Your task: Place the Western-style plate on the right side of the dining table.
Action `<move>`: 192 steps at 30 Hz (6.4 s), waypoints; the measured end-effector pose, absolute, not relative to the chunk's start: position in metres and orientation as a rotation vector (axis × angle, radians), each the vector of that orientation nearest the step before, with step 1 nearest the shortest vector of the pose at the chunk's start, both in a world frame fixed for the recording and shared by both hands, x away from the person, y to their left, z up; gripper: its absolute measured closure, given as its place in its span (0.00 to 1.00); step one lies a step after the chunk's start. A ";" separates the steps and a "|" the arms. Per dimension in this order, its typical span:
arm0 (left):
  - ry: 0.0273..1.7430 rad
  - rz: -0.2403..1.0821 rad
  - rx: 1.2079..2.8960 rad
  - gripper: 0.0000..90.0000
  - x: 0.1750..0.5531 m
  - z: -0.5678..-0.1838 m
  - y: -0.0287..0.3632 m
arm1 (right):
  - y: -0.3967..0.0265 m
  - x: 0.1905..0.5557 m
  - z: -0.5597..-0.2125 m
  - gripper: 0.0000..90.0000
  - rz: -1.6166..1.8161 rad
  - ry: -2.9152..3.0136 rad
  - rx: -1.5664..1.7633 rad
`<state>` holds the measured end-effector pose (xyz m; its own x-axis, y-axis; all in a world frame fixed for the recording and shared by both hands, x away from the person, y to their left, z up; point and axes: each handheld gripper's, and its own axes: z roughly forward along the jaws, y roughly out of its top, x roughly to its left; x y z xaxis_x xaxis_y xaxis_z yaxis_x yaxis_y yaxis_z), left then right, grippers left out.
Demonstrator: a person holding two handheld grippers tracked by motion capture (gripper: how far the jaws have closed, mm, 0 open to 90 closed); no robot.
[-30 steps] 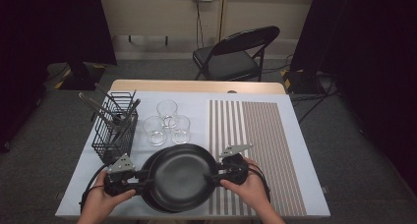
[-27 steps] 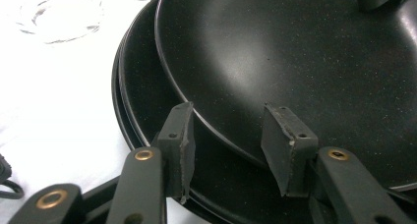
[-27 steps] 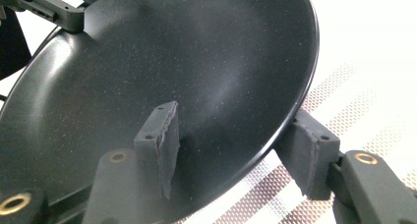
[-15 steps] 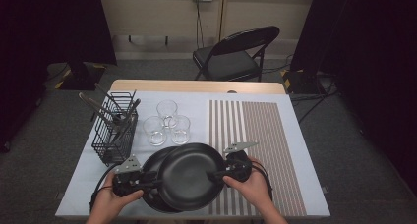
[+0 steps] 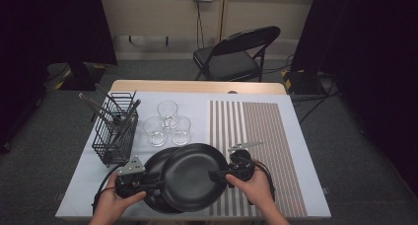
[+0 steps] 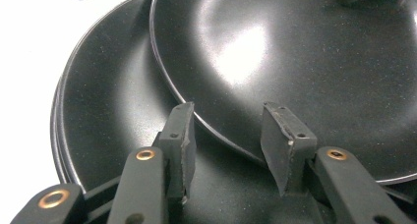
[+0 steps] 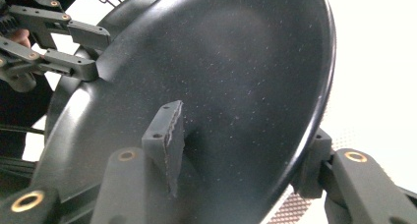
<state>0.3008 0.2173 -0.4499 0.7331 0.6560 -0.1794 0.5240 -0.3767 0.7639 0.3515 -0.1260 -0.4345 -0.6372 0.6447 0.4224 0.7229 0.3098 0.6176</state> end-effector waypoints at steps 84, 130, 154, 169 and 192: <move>0.882 0.209 1.976 0.19 0.304 -0.442 0.227 | -0.179 0.394 -0.389 0.86 -1.174 -1.696 -1.742; 0.875 0.205 1.995 0.19 0.302 -0.444 0.225 | -0.243 0.407 -0.390 0.83 -1.242 -1.571 -1.885; 0.878 0.213 1.984 0.19 0.303 -0.443 0.227 | -0.261 0.410 -0.396 0.83 -1.260 -1.533 -1.942; 0.873 0.209 1.991 0.19 0.303 -0.444 0.226 | -0.274 0.408 -0.401 0.83 -1.271 -1.527 -1.997; 0.873 0.196 1.994 0.19 0.303 -0.445 0.224 | -0.286 0.407 -0.416 0.82 -1.263 -1.467 -2.043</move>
<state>0.3029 0.2245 -0.4451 0.7357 0.6480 -0.1969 0.5012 -0.3254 0.8018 0.4069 -0.2863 -0.4155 0.0787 0.5925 0.8017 0.8810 -0.4177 0.2222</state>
